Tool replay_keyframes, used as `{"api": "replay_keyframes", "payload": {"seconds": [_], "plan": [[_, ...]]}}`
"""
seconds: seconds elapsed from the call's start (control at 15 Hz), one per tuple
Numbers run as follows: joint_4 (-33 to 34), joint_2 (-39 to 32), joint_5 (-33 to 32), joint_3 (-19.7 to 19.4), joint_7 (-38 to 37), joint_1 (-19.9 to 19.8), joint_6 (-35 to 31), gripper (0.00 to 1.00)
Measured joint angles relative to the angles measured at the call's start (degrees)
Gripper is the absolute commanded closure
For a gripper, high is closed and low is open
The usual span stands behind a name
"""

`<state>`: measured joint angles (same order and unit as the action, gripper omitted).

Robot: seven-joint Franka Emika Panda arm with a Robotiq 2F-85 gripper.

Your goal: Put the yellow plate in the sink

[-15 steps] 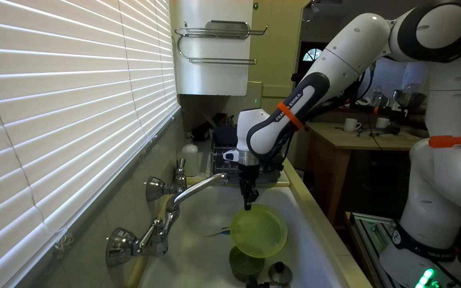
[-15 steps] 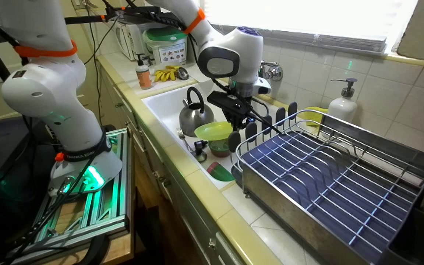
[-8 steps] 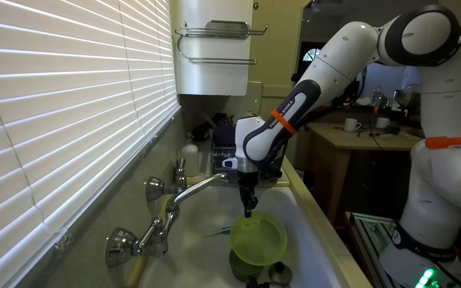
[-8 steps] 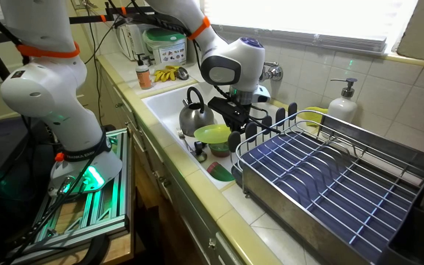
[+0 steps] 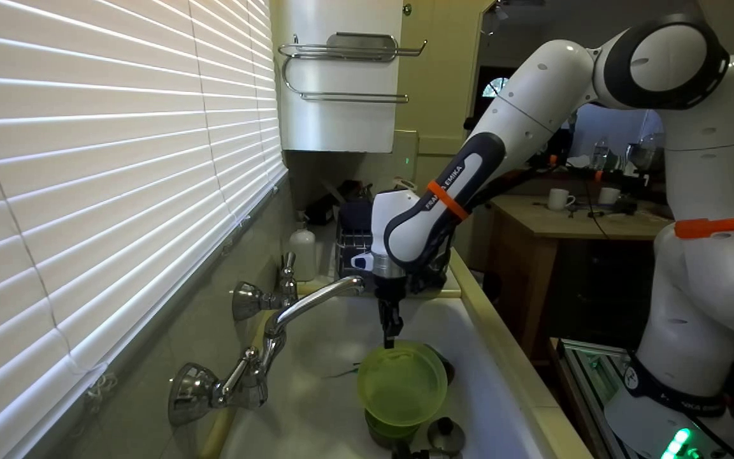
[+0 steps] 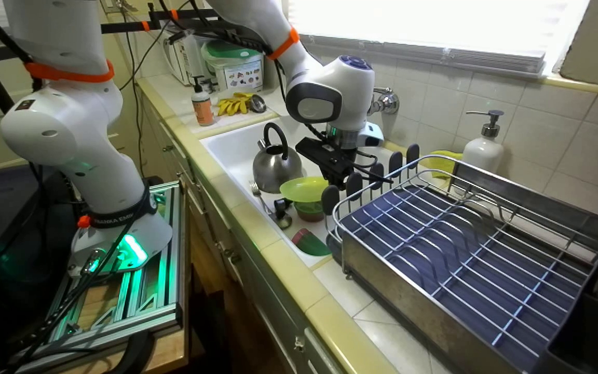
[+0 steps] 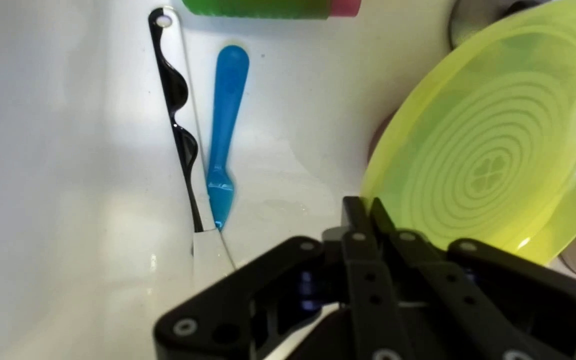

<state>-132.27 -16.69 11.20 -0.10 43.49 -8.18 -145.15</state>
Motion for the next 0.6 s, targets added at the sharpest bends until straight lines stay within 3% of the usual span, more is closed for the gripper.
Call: {"api": "replay_keyframes", "payload": {"seconds": [0.27, 0.6], "plan": [[0.2, 0.8, -2.2, -0.1, -8.5, 0.6, -1.3, 0.99], [0.3, 3.5, -8.0, -0.7, -26.1, 2.7, -0.8, 0.99]]}}
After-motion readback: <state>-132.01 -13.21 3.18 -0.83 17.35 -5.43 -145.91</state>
